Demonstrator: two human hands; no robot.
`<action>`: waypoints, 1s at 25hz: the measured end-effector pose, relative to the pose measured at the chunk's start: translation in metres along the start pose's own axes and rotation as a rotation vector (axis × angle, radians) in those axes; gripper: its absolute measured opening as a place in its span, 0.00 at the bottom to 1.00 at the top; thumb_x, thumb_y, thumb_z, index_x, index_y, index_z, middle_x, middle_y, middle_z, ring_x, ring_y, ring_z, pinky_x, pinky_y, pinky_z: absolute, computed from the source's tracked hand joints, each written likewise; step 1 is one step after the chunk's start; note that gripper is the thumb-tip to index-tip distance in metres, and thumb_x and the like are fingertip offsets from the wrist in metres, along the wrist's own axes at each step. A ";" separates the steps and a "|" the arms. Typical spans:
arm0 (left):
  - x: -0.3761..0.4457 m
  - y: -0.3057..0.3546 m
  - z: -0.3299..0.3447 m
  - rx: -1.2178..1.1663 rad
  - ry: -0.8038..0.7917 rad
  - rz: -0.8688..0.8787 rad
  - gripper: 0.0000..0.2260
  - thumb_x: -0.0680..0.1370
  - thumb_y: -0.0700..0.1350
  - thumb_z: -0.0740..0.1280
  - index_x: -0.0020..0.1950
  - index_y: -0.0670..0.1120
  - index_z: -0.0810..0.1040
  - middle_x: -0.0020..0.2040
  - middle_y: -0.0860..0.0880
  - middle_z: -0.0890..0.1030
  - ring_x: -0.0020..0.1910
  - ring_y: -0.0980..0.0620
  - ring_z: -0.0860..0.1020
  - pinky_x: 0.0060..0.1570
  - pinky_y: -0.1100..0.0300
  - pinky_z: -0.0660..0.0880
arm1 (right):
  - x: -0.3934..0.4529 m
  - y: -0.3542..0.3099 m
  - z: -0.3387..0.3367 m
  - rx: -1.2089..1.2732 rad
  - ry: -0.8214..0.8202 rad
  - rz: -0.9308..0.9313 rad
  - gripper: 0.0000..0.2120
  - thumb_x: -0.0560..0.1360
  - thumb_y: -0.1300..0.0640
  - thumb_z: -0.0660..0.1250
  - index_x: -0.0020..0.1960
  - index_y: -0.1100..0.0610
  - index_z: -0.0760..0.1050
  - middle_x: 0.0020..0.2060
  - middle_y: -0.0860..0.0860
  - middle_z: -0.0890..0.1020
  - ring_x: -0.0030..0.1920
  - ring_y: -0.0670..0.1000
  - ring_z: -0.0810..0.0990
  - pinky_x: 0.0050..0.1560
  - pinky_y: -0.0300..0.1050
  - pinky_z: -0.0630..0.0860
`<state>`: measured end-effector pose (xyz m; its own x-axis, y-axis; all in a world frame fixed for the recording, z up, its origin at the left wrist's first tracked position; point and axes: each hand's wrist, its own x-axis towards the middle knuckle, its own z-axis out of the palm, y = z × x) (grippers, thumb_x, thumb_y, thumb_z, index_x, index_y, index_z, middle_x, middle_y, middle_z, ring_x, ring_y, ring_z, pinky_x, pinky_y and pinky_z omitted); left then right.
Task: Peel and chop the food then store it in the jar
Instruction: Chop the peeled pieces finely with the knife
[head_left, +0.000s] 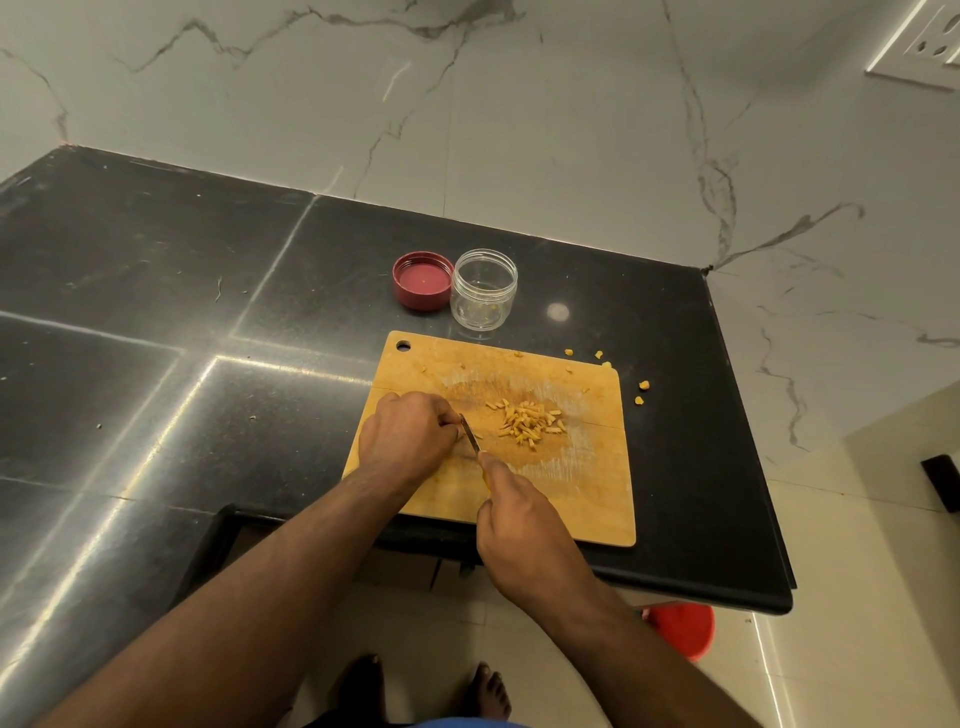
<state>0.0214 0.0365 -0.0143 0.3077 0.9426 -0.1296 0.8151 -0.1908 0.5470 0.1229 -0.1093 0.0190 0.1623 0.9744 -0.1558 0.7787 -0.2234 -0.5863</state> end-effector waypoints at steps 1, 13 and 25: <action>0.000 0.001 -0.001 0.009 0.001 -0.003 0.05 0.76 0.52 0.71 0.48 0.56 0.86 0.44 0.59 0.84 0.50 0.53 0.78 0.45 0.49 0.80 | 0.000 0.000 0.000 0.002 -0.001 0.001 0.25 0.83 0.57 0.53 0.79 0.51 0.55 0.69 0.52 0.71 0.66 0.50 0.71 0.67 0.46 0.70; -0.003 0.003 -0.006 0.057 0.037 0.020 0.05 0.76 0.54 0.71 0.49 0.56 0.85 0.46 0.58 0.83 0.53 0.53 0.75 0.46 0.52 0.77 | -0.027 0.005 -0.006 0.056 0.062 0.000 0.25 0.83 0.57 0.53 0.79 0.51 0.55 0.69 0.49 0.72 0.64 0.45 0.71 0.61 0.33 0.67; -0.001 0.000 -0.007 0.016 -0.011 -0.005 0.05 0.76 0.52 0.70 0.47 0.57 0.86 0.44 0.60 0.84 0.50 0.52 0.78 0.47 0.49 0.80 | -0.002 -0.003 0.003 0.001 0.001 0.003 0.25 0.82 0.58 0.52 0.79 0.51 0.55 0.67 0.52 0.73 0.63 0.51 0.73 0.62 0.45 0.72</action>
<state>0.0175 0.0377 -0.0084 0.3094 0.9403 -0.1416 0.8240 -0.1909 0.5334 0.1187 -0.1108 0.0184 0.1654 0.9737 -0.1569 0.7776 -0.2266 -0.5866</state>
